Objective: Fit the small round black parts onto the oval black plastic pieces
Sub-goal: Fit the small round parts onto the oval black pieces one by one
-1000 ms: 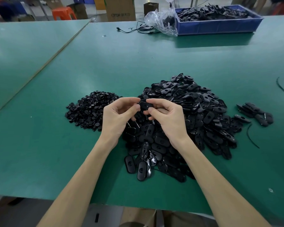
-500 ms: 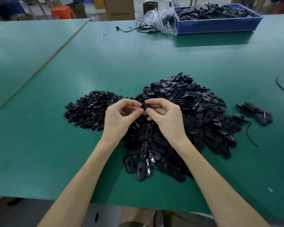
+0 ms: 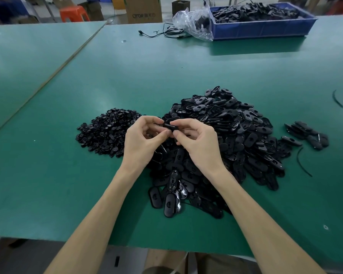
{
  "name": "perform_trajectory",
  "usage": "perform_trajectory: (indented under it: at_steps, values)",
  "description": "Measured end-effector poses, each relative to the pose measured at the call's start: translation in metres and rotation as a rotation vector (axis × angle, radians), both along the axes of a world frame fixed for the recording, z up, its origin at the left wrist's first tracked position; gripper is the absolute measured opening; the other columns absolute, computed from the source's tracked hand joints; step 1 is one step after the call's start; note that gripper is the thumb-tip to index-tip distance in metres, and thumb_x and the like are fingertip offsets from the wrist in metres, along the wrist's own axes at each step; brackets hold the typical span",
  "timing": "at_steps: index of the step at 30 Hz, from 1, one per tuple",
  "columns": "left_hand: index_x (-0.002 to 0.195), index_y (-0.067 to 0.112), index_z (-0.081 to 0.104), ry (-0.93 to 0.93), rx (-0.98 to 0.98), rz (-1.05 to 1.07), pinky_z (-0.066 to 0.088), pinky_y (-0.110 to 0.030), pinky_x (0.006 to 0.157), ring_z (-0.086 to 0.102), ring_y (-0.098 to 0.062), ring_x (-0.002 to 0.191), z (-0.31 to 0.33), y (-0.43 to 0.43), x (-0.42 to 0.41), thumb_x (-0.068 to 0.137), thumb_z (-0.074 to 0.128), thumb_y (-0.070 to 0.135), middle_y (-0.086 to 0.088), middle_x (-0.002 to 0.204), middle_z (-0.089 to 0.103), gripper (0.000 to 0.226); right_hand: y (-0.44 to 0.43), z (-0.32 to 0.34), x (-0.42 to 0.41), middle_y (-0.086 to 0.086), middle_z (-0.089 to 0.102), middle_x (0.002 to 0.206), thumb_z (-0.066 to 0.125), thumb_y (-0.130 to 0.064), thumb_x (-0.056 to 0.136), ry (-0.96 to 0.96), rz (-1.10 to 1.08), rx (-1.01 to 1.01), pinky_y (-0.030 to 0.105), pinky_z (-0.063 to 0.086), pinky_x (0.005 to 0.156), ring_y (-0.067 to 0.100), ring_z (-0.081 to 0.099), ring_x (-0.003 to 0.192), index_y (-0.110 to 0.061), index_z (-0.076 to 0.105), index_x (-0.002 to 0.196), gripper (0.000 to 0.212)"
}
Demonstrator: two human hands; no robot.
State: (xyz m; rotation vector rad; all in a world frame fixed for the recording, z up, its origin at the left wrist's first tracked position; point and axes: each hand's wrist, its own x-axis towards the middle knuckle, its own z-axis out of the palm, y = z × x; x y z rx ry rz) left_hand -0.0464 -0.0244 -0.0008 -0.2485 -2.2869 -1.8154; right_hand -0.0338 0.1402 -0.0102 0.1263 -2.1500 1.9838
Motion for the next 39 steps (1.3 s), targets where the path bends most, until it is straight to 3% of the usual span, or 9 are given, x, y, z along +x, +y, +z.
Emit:
perform_trajectory:
  at_steps: [4,6,9,12,16,22,24,29,39]
  values:
    - [0.105,0.016,0.068,0.009,-0.014,0.019,0.053,-0.031,0.069,0.069,-0.03,0.081,-0.0008,0.0,0.0,0.085,0.085,0.014,0.009,0.082,0.078,0.026,-0.0002,0.0007,0.0004,-0.003,0.079,0.104,0.075,-0.003,0.093,0.002,0.01,0.006,0.038,0.064,0.086,0.015,0.077,0.095,-0.021,0.08,0.109,0.025]
    - [0.103,0.019,0.068,0.016,-0.026,0.026,0.05,-0.025,0.064,0.066,-0.03,0.077,-0.002,-0.001,-0.0009,0.085,0.085,0.016,0.008,0.08,0.076,0.025,0.0005,0.001,0.0001,-0.001,0.079,0.104,0.074,-0.002,0.093,0.003,0.021,-0.012,0.034,0.063,0.083,0.014,0.077,0.094,-0.018,0.08,0.109,0.023]
    - [0.104,0.023,0.071,0.048,-0.06,0.036,0.048,-0.023,0.068,0.058,-0.017,0.074,-0.0033,-0.0043,-0.0026,0.084,0.086,0.02,0.002,0.088,0.072,0.025,0.0009,0.0021,0.0001,0.004,0.079,0.102,0.073,0.001,0.093,0.01,0.038,-0.049,0.023,0.06,0.077,0.014,0.078,0.09,-0.013,0.08,0.109,0.022]
    - [0.108,0.028,0.074,0.058,-0.091,0.024,0.054,-0.031,0.073,0.058,-0.008,0.08,-0.0013,-0.0061,-0.0034,0.085,0.085,0.02,0.001,0.098,0.068,0.027,0.0006,0.0035,0.0007,0.007,0.079,0.103,0.071,0.003,0.094,0.019,0.056,-0.078,0.023,0.059,0.078,0.016,0.078,0.09,-0.013,0.079,0.109,0.024]
    - [0.106,0.021,0.078,0.034,-0.052,-0.06,0.059,-0.046,0.078,0.069,-0.022,0.082,0.002,-0.0047,-0.001,0.088,0.082,0.015,0.004,0.094,0.077,0.02,0.0015,0.0045,0.0014,0.005,0.079,0.104,0.069,0.003,0.095,0.034,0.068,-0.08,0.025,0.059,0.077,0.017,0.077,0.091,-0.016,0.078,0.109,0.025]
    - [0.097,0.011,0.078,-0.059,0.038,-0.09,0.061,-0.045,0.085,0.074,-0.035,0.087,0.0031,-0.0034,0.001,0.083,0.086,0.016,-0.007,0.088,0.079,0.018,0.003,0.0042,0.0024,-0.001,0.079,0.098,0.07,-0.001,0.096,0.036,0.047,-0.051,0.026,0.06,0.077,0.015,0.076,0.086,-0.012,0.078,0.108,0.018]
    - [0.097,0.009,0.078,-0.087,0.078,-0.104,0.062,-0.039,0.08,0.075,-0.033,0.084,0.0044,-0.0027,0.0014,0.08,0.087,0.016,-0.01,0.087,0.079,0.02,0.0033,0.0044,0.0034,-0.002,0.08,0.095,0.072,-0.003,0.096,0.036,0.044,-0.047,0.026,0.061,0.077,0.014,0.077,0.083,-0.013,0.078,0.108,0.017]
    - [0.096,0.006,0.078,-0.139,0.156,-0.15,0.048,-0.011,0.062,0.067,-0.003,0.066,0.0054,-0.0043,0.0013,0.078,0.086,0.014,0.001,0.075,0.076,0.021,0.0027,0.0056,0.0033,0.0,0.08,0.091,0.073,-0.004,0.095,0.025,0.061,-0.08,0.026,0.06,0.073,0.016,0.076,0.078,-0.014,0.077,0.105,0.014]
    - [0.105,0.009,0.079,-0.157,0.116,-0.203,0.046,-0.019,0.056,0.065,-0.01,0.067,0.004,-0.0069,0.0002,0.091,0.078,0.014,-0.006,0.077,0.074,0.015,0.0027,0.004,0.0032,0.001,0.079,0.087,0.073,-0.006,0.093,0.002,0.029,-0.126,0.025,0.06,0.069,0.016,0.076,0.075,-0.016,0.076,0.1,0.013]
